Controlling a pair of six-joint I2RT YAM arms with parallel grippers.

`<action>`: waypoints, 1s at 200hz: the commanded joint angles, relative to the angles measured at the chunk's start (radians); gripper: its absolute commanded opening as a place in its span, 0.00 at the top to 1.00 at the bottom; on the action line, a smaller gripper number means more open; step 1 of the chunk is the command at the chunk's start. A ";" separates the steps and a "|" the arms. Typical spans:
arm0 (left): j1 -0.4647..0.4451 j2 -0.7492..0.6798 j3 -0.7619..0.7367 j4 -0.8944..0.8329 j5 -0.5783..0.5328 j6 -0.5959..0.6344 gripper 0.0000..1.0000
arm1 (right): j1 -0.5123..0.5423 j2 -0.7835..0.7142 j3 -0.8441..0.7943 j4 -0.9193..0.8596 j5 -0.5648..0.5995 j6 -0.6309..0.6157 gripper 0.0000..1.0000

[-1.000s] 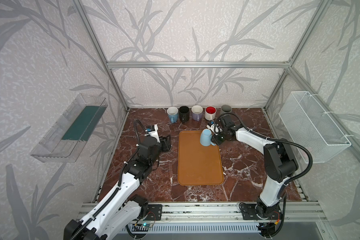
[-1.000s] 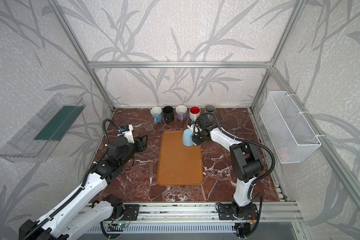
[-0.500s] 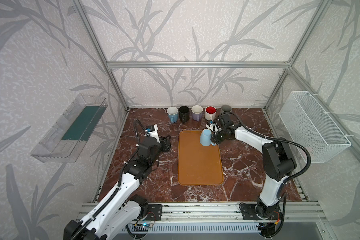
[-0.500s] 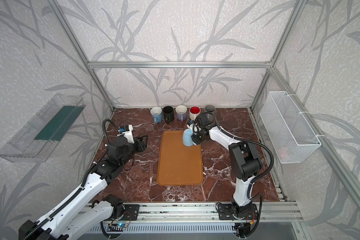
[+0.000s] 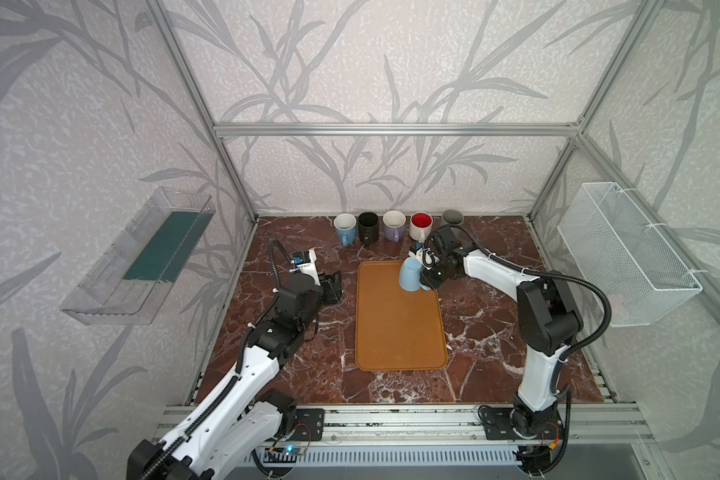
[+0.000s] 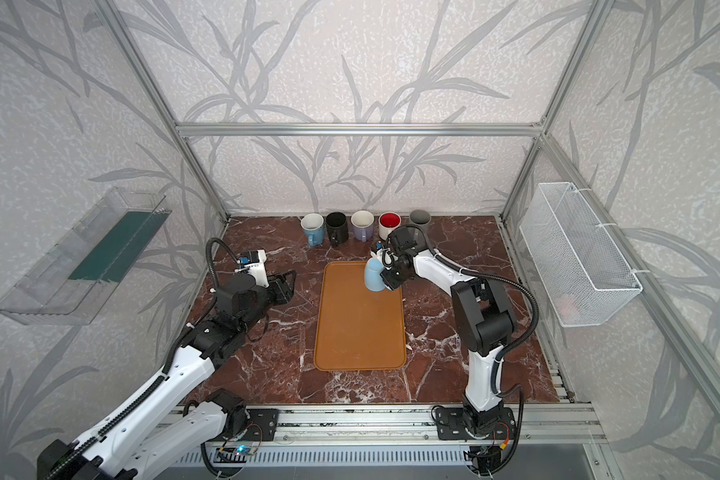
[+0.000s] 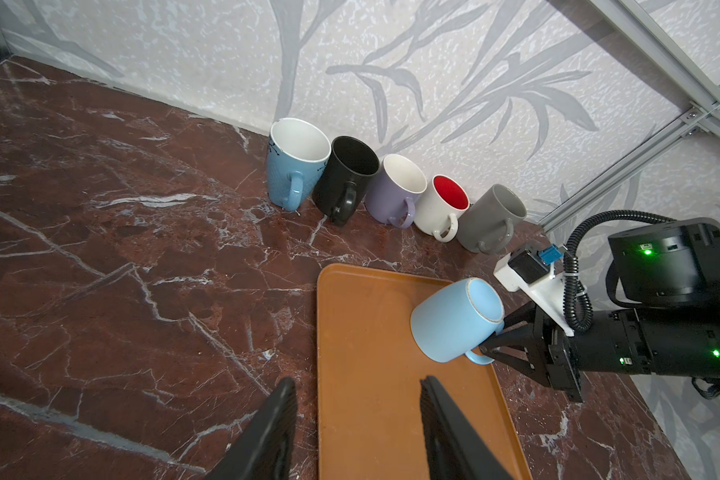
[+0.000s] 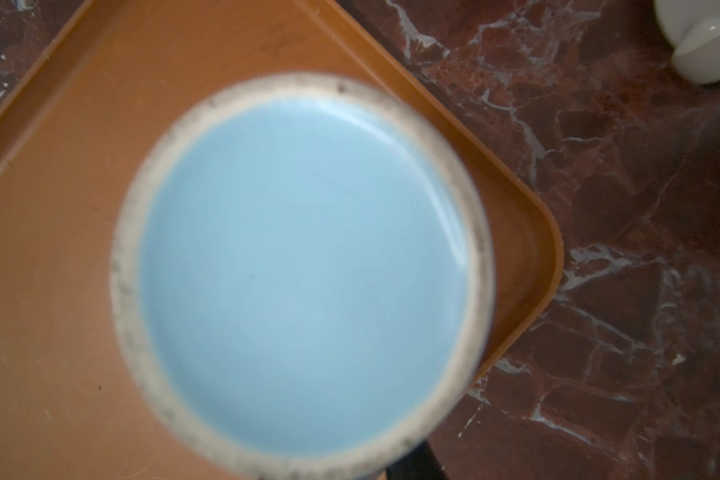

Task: Turn the mug right side up
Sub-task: 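Lift and tilt the light-blue mug with the right gripper toward the left gripper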

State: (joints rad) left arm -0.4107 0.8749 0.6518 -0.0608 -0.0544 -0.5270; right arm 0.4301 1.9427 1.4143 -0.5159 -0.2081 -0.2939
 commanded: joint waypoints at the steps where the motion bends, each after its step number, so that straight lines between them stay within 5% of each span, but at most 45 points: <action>1: -0.002 -0.002 0.011 -0.023 -0.012 -0.009 0.49 | 0.006 0.016 0.040 -0.042 0.012 -0.014 0.81; 66: -0.002 -0.001 0.012 -0.044 -0.019 -0.014 0.49 | 0.007 0.001 0.064 -0.051 0.004 0.050 0.91; 112: -0.003 0.013 0.019 -0.063 0.002 -0.029 0.49 | -0.005 -0.061 0.027 0.027 -0.205 0.197 0.94; 146: -0.006 0.016 0.003 -0.060 0.037 -0.056 0.49 | -0.026 -0.129 -0.102 0.266 -0.429 0.399 0.97; 200: -0.028 0.058 -0.037 -0.003 0.113 -0.135 0.49 | -0.031 -0.200 -0.283 0.687 -0.565 0.711 0.98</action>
State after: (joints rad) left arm -0.4286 0.9104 0.6479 -0.0982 0.0055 -0.5968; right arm 0.4038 1.8168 1.1652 -0.1383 -0.6407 0.2325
